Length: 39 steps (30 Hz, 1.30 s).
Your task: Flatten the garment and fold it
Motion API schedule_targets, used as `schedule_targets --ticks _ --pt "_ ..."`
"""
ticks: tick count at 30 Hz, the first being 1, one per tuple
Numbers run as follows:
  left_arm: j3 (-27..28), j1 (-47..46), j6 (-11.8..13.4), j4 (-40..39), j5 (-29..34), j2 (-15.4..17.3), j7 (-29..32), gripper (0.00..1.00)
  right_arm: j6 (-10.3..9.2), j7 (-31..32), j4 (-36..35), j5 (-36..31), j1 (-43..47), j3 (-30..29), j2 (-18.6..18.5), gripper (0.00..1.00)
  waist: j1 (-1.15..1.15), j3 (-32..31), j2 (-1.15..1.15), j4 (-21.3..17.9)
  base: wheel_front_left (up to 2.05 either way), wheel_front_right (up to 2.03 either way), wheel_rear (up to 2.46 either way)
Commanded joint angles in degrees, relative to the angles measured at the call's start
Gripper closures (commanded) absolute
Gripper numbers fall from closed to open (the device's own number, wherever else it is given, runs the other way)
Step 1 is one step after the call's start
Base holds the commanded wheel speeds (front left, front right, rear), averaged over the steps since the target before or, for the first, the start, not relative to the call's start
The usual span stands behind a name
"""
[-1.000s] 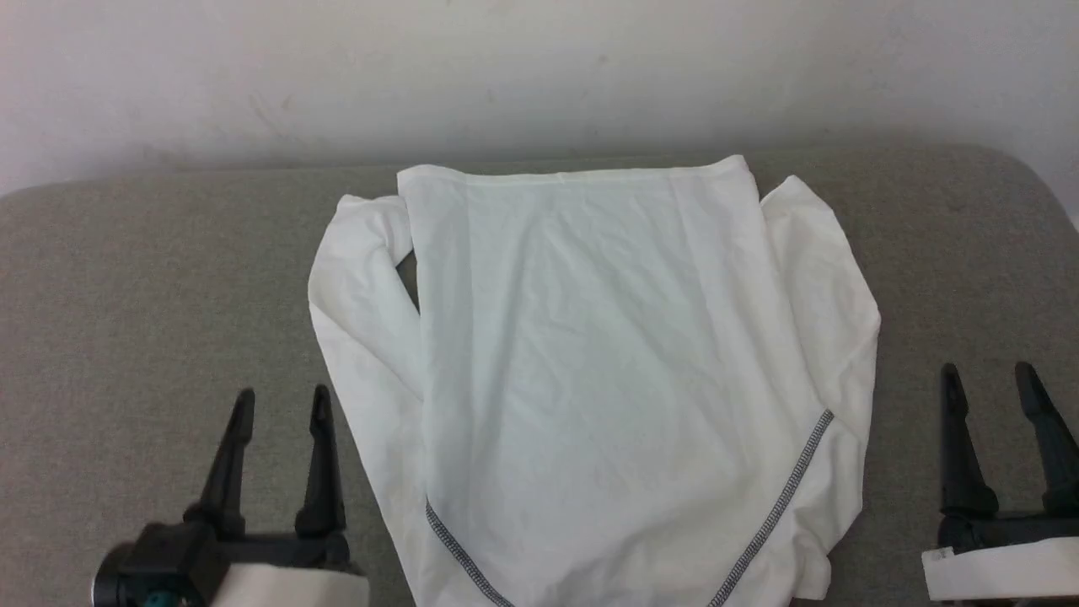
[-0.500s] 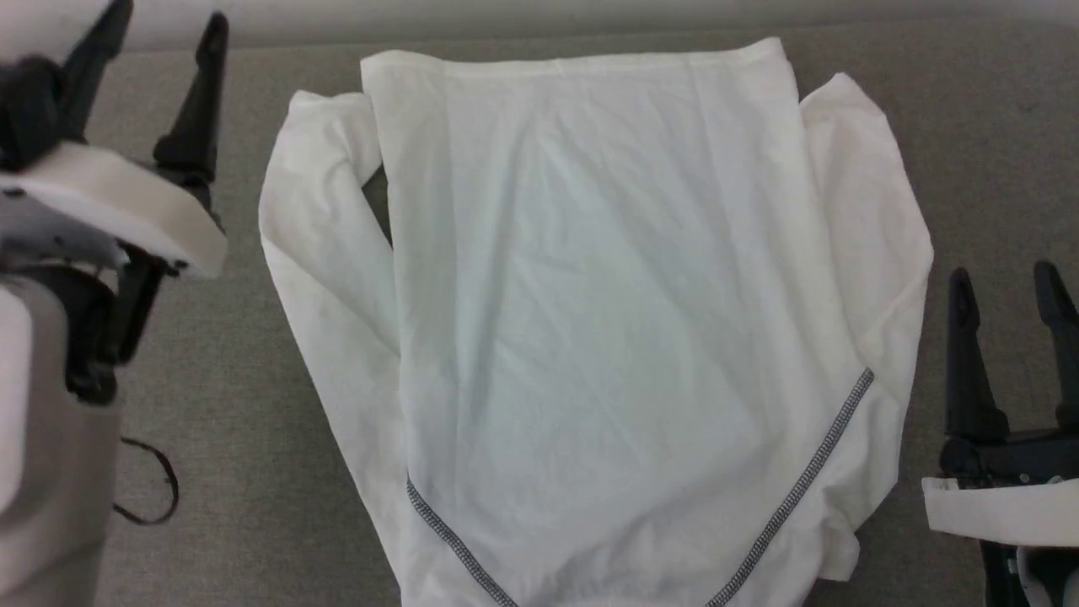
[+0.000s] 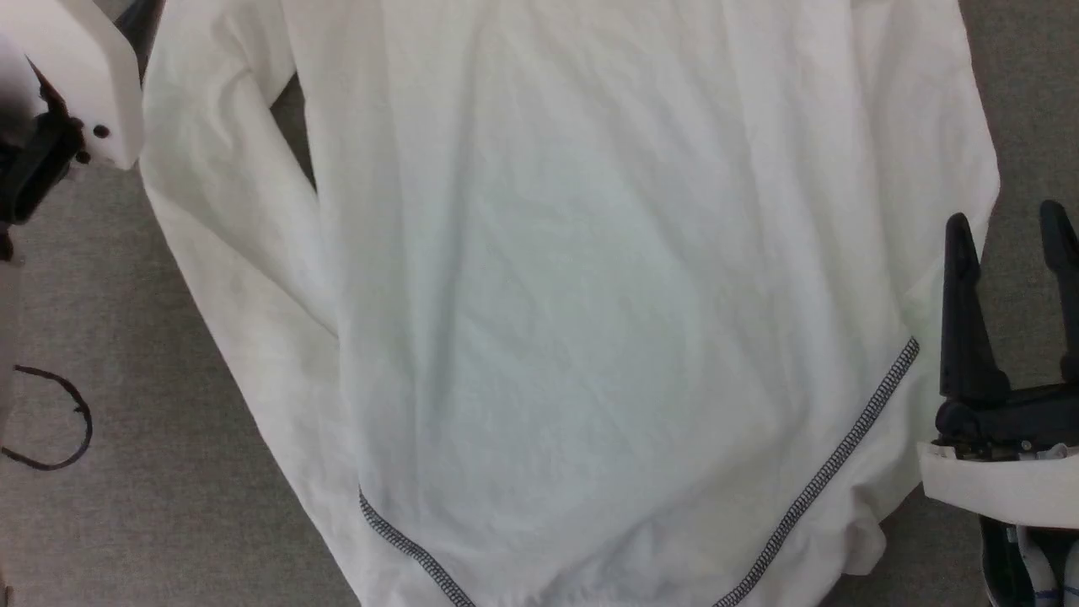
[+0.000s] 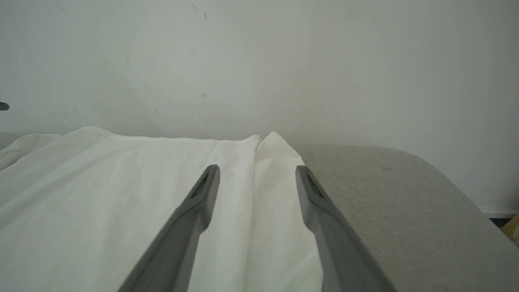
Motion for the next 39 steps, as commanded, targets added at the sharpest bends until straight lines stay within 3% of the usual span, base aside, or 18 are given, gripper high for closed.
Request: schedule_targets --ticks 1,16,18,23,34,39 --pt "-0.23 -0.92 -0.23 0.23 -0.26 0.46 0.33 0.00 -0.04 0.06 -0.48 -0.45 -0.97 -0.07 0.14 0.00 -0.02 3.15 0.00 -1.99 0.00 0.00 0.00" --pt "-1.59 -1.35 0.70 7.14 -2.13 2.01 3.90 0.00 -0.04 1.27 -2.02 -1.16 -1.41 -0.76 0.14 0.00 -0.02 7.07 0.00 -2.74 0.00 0.00 0.00" --pt "-1.90 -0.90 0.42 7.55 -3.87 1.71 5.30 1.00 -0.04 1.42 -2.07 -1.32 -1.38 -0.91 0.14 0.00 -0.02 7.00 0.00 -2.60 0.00 0.00 0.00" --pt "-2.12 -0.08 0.01 6.76 -6.61 1.61 4.96 1.00 -0.04 1.81 -1.68 -1.76 -1.62 -0.19 0.14 0.00 -0.02 5.44 0.00 -2.04 0.00 0.00 0.00" --pt "0.25 3.82 1.45 6.87 -5.18 0.58 -11.29 1.00 -0.04 1.01 2.08 -0.56 -0.56 0.49 0.14 0.00 -0.02 -4.04 0.00 -0.84 0.00 0.00 0.00" --pt "1.89 10.00 3.01 3.65 -6.21 0.94 -14.30 1.00 -0.04 0.57 4.03 0.73 1.49 0.57 0.14 0.00 -0.02 -11.06 0.00 -0.03 0.00 0.00 0.00"
